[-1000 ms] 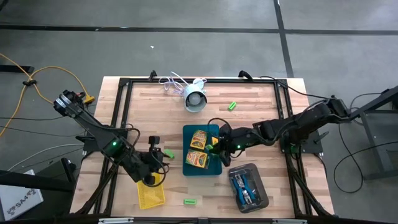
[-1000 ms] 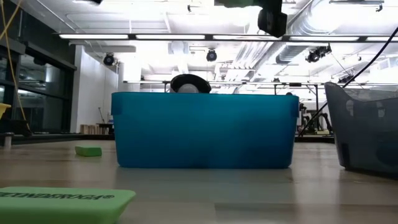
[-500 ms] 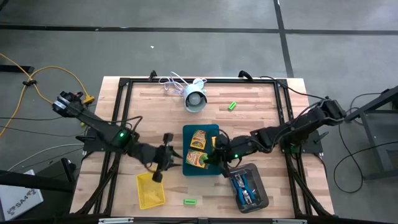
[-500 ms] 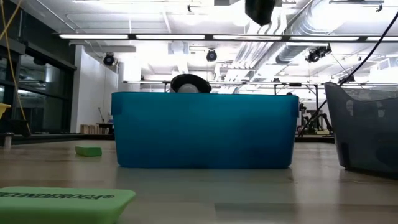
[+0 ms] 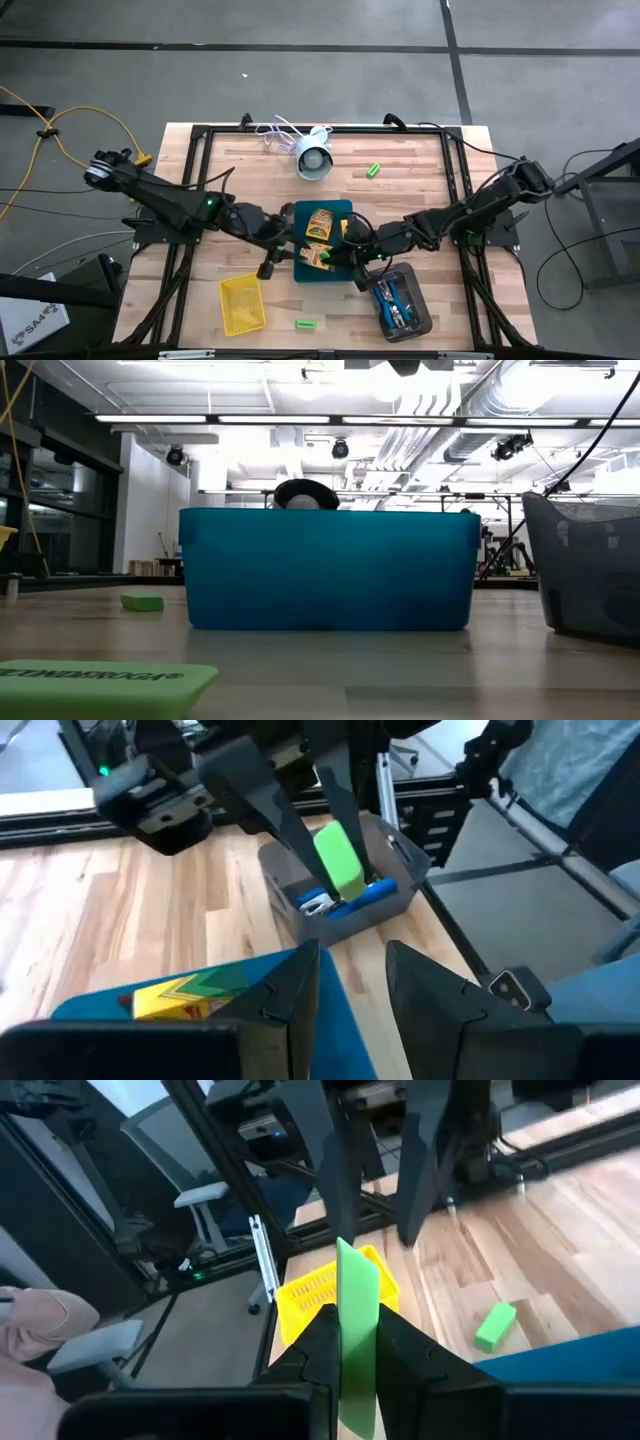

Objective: Pick & Place School Supplies
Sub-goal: Put the green eraser into the yellow bin

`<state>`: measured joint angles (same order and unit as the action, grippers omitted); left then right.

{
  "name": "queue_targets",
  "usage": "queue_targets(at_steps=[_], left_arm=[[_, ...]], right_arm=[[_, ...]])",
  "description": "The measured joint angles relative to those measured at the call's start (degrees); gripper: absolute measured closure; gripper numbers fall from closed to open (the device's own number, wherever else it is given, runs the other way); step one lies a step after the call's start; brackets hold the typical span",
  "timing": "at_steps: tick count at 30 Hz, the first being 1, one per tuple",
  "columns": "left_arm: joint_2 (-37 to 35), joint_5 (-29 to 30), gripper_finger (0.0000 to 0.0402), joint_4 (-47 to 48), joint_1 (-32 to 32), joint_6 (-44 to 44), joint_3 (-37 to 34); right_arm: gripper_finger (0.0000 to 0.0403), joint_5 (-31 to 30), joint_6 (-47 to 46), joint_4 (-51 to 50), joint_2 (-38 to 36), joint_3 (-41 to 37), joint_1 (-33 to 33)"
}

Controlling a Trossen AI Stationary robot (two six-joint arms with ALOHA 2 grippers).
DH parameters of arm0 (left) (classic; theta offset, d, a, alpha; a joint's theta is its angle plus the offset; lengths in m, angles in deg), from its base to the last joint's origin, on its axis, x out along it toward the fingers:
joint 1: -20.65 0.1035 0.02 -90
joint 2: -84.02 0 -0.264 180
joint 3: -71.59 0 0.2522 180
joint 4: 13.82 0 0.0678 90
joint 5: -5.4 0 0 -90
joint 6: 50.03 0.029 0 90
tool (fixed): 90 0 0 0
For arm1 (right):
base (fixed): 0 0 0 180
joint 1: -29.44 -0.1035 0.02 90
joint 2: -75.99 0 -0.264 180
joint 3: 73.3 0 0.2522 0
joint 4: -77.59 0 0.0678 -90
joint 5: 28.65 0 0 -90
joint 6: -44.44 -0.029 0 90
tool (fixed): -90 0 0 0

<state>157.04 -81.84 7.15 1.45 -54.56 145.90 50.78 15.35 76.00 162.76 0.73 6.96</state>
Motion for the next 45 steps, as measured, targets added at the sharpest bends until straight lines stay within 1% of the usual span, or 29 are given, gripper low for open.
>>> queue_targets(at_steps=[5, 8, 13, 25, 32, 41, 45], left_arm=[[2.1, -5.0, 0.0288, -4.0, 2.1, 0.0, 0.0], [2.8, -6.1, 0.0288, -5.5, 2.9, 0.2, 0.0], [2.9, -6.1, 0.0288, -8.0, 3.1, 1.1, 0.0], [3.3, -5.3, 0.0288, -9.5, 3.7, 2.4, 0.0], [4.1, -5.9, 0.0288, -10.5, 5.3, 2.7, 0.0], [5.2, -7.2, 0.0289, -11.8, 5.6, 2.6, 0.1], [5.5, -7.2, 0.0298, -12.0, 5.7, 2.1, 0.1]], right_arm=[[0.0372, 0.0, 2.1, 0.1, 0.0, 0.0, 0.5], [0.0372, 0.0, 2.4, 0.0, 0.0, 0.0, 0.7], [0.0372, -0.8, 3.9, -0.7, 0.0, 0.0, 0.9], [0.0372, -0.8, 6.7, 0.2, 0.0, 0.0, 2.3], [0.0372, -1.0, 7.8, 0.5, 0.0, 0.0, 2.8], [0.0372, -0.9, 8.4, 0.3, -0.1, 0.0, 2.8], [0.0372, -0.9, 8.4, 0.3, -0.1, -0.1, 2.8]])
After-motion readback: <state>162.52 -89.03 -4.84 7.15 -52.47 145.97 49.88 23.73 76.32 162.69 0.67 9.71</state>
